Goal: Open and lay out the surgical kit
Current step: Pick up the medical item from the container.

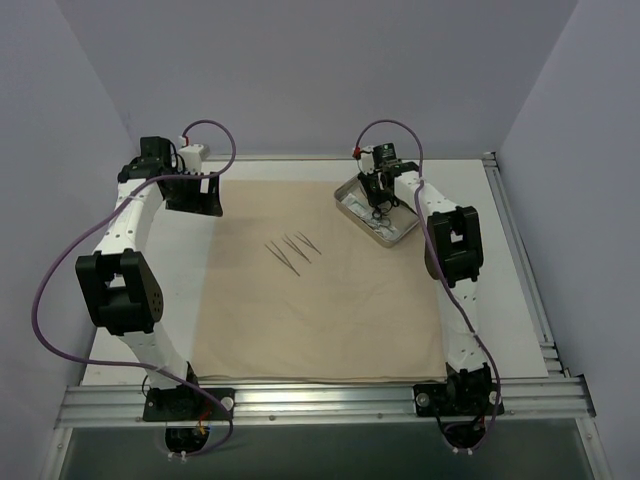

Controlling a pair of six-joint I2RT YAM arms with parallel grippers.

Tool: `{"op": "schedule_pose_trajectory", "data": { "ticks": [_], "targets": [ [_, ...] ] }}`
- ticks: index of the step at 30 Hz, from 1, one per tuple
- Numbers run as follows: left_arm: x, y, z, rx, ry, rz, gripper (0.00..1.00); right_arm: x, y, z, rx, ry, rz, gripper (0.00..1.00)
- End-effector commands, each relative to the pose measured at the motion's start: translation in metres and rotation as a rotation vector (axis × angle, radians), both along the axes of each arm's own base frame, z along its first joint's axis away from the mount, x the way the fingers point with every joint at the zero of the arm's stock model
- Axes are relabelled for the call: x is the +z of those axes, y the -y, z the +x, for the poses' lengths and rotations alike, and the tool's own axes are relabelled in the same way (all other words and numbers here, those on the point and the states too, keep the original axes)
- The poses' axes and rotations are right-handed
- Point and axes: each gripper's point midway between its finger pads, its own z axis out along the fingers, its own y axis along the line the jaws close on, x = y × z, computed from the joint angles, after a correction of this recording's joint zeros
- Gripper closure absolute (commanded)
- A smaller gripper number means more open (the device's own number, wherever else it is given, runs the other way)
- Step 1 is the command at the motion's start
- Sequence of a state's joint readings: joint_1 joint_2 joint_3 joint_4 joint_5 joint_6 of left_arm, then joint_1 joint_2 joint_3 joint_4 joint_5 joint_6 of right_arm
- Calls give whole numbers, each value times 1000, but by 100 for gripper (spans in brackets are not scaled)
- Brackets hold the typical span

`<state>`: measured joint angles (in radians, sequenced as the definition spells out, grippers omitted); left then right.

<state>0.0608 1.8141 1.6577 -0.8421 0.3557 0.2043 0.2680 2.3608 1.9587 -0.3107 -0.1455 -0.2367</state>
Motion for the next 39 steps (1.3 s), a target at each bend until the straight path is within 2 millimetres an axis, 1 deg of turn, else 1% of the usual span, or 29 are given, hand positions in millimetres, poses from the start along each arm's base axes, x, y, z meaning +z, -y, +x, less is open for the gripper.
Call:
{"op": "schedule_pose_trajectory", "data": {
  "ticks": [1, 4, 6, 9, 12, 14, 16, 19, 23, 29, 33, 37, 39],
  "targets": [
    [34, 2, 4, -24, 90, -9, 6, 22, 8, 5, -22, 41, -6, 89],
    [35, 2, 4, -24, 90, -9, 6, 25, 8, 5, -26, 44, -2, 82],
    [35, 2, 3, -24, 88, -10, 6, 28, 6, 4, -26, 48, 2, 82],
    [35, 2, 3, -25, 88, -11, 6, 31, 6, 4, -29, 51, 6, 85],
    [33, 2, 2, -26, 81, -11, 6, 35, 5, 3, -29, 59, 13, 83],
    [33, 2, 3, -26, 84, -10, 6, 38, 5, 4, -30, 68, 20, 89],
    [34, 2, 3, -28, 86, -9, 6, 39, 5, 4, -30, 71, 20, 98],
    [34, 2, 3, -29, 88, -10, 6, 38, 7, 4, -36, 69, 17, 98],
    [34, 2, 3, -28, 86, -11, 6, 44, 8, 4, -41, 80, 16, 100],
    [35, 3, 3, -30, 86, -13, 6, 63, 9, 5, -47, 115, 26, 100],
    [35, 3, 3, -31, 86, -14, 6, 71, 8, 4, -45, 128, 32, 100],
    [35, 4, 2, -35, 85, -15, 6, 74, 10, 5, -48, 136, 34, 100],
    [36, 3, 2, -34, 89, -14, 6, 70, 11, 5, -50, 128, 31, 100]
  ]
}}
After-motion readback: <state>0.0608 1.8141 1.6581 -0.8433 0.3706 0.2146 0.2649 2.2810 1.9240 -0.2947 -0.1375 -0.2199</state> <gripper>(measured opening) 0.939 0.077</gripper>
